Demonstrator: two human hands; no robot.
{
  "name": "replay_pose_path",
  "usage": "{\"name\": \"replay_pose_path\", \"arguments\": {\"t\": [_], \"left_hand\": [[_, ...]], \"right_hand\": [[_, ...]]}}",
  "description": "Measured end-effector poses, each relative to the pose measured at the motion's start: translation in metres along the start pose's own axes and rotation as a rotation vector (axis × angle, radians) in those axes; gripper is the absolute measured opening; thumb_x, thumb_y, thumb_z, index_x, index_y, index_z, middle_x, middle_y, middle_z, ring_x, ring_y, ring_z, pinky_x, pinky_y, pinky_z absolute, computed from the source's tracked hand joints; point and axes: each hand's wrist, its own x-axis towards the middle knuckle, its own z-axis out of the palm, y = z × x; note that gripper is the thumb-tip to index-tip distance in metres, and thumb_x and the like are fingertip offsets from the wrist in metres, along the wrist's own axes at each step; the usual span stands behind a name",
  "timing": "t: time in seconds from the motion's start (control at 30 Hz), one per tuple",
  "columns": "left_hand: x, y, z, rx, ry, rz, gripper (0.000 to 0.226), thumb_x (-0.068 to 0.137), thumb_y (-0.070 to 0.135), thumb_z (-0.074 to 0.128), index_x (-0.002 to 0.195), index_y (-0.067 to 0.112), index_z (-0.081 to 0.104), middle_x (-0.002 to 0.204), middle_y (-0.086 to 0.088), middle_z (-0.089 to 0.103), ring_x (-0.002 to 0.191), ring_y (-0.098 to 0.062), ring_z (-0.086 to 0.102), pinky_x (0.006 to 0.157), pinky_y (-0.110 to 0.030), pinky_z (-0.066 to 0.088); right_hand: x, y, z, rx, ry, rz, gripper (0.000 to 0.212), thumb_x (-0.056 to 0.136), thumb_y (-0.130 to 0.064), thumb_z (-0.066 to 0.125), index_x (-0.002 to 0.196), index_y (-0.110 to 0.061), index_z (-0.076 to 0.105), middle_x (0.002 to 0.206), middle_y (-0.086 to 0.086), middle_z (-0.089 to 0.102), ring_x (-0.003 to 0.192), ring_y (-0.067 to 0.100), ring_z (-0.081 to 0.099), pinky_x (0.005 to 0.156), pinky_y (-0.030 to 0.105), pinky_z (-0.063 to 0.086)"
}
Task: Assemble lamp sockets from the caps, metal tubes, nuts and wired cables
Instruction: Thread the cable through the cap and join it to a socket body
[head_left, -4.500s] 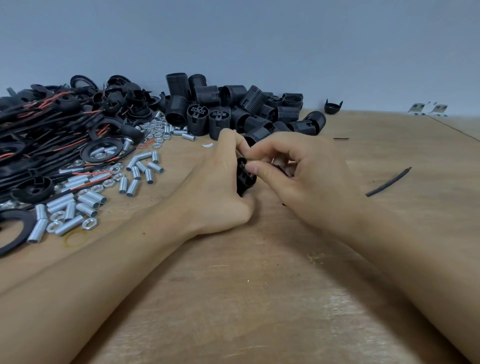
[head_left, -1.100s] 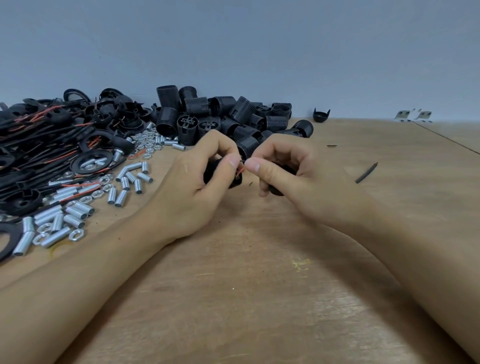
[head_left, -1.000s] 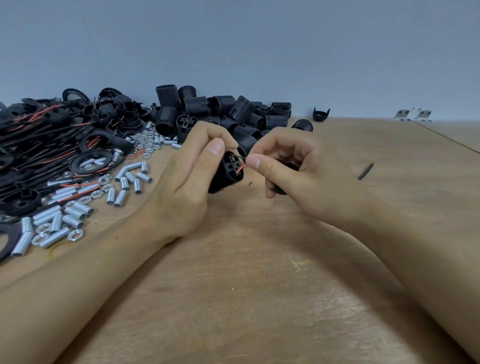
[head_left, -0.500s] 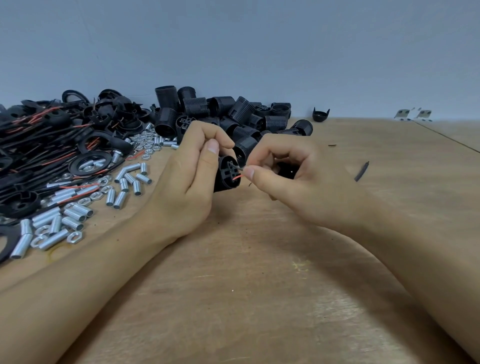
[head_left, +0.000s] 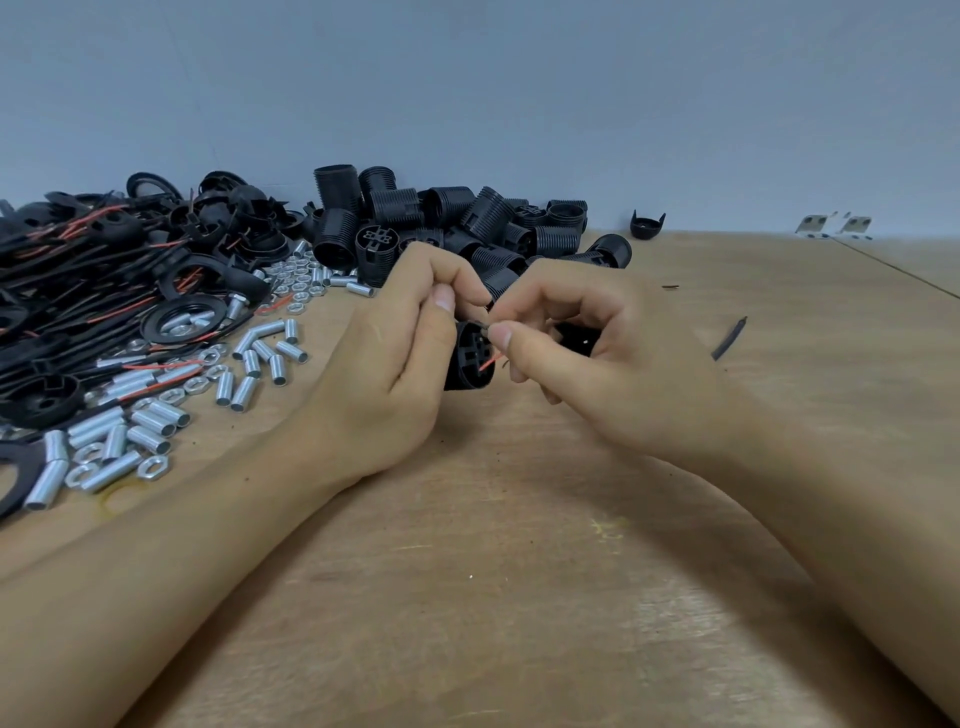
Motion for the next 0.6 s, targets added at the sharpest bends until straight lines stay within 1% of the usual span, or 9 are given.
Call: {"name": "replay_pose_path", "arguments": {"t": [0.07,0.13,0.27,0.37,0.43,0.53,0.6], "left_hand": [[0.0001,-0.001,0.0005,0.01,0.034,0.006,0.021,0.101,0.0,0.032,0.104,0.011,0.05,0.09,0.003,0.058,0.08,-0.009,0.053,0.073,-0.017,0.042],[0.0007,-0.0023,-0.0003,0.017,0.057,0.005,0.021,0.101,0.001,0.033,0.103,0.013,0.049,0.089,0.007,0.057,0.079,-0.011,0.053,0.072,-0.016,0.042],[0.0007,-0.0031,-0.0002,0.029,0.046,0.015,0.02,0.101,0.002,0.032,0.104,0.014,0.049,0.089,0.005,0.058,0.078,-0.014,0.053,0.07,-0.018,0.043],[0.0006,-0.0032,0.0003,0.02,0.035,0.007,0.02,0.102,0.004,0.032,0.105,0.014,0.048,0.09,0.005,0.058,0.076,-0.017,0.053,0.069,-0.025,0.045],[0.0004,-0.003,0.0005,0.01,0.023,0.003,0.019,0.102,0.004,0.031,0.106,0.014,0.047,0.09,0.003,0.06,0.076,-0.018,0.054,0.069,-0.028,0.045],[0.0,-0.0031,0.0014,0.003,-0.002,-0.013,0.018,0.102,0.006,0.031,0.107,0.014,0.046,0.09,-0.005,0.062,0.077,-0.019,0.056,0.07,-0.033,0.047],[0.0001,-0.0035,0.001,0.002,-0.008,-0.026,0.018,0.102,0.008,0.031,0.107,0.015,0.046,0.091,-0.01,0.064,0.079,-0.026,0.058,0.072,-0.04,0.046]], "right_hand": [[-0.0003,0.0001,-0.0009,-0.029,-0.005,0.012,0.009,0.092,-0.007,0.064,0.084,-0.009,0.067,0.066,-0.003,0.061,0.06,0.007,0.053,0.06,0.018,0.041],[-0.0009,0.0002,-0.0012,-0.072,-0.023,0.013,0.01,0.093,-0.008,0.064,0.083,-0.009,0.066,0.068,-0.001,0.06,0.061,0.007,0.052,0.061,0.021,0.041],[-0.0014,-0.0014,-0.0021,-0.088,-0.045,0.014,0.011,0.092,-0.008,0.064,0.082,-0.01,0.068,0.067,0.002,0.059,0.058,0.012,0.049,0.058,0.02,0.037],[-0.0016,-0.0011,-0.003,-0.078,-0.059,0.033,0.011,0.092,-0.009,0.065,0.081,-0.011,0.069,0.064,-0.005,0.057,0.056,0.007,0.047,0.058,0.018,0.036],[-0.0016,-0.0012,-0.0037,-0.074,-0.062,0.045,0.011,0.091,-0.009,0.067,0.081,-0.012,0.071,0.063,-0.004,0.058,0.056,0.01,0.048,0.057,0.019,0.037],[-0.0015,-0.0011,-0.0042,-0.079,-0.064,0.054,0.011,0.089,-0.009,0.069,0.08,-0.013,0.073,0.065,-0.001,0.062,0.06,0.017,0.054,0.059,0.027,0.041],[-0.0011,-0.0005,-0.0034,-0.064,-0.066,0.089,0.013,0.089,-0.01,0.068,0.078,-0.014,0.072,0.061,-0.004,0.059,0.056,0.017,0.051,0.057,0.031,0.041]]}}
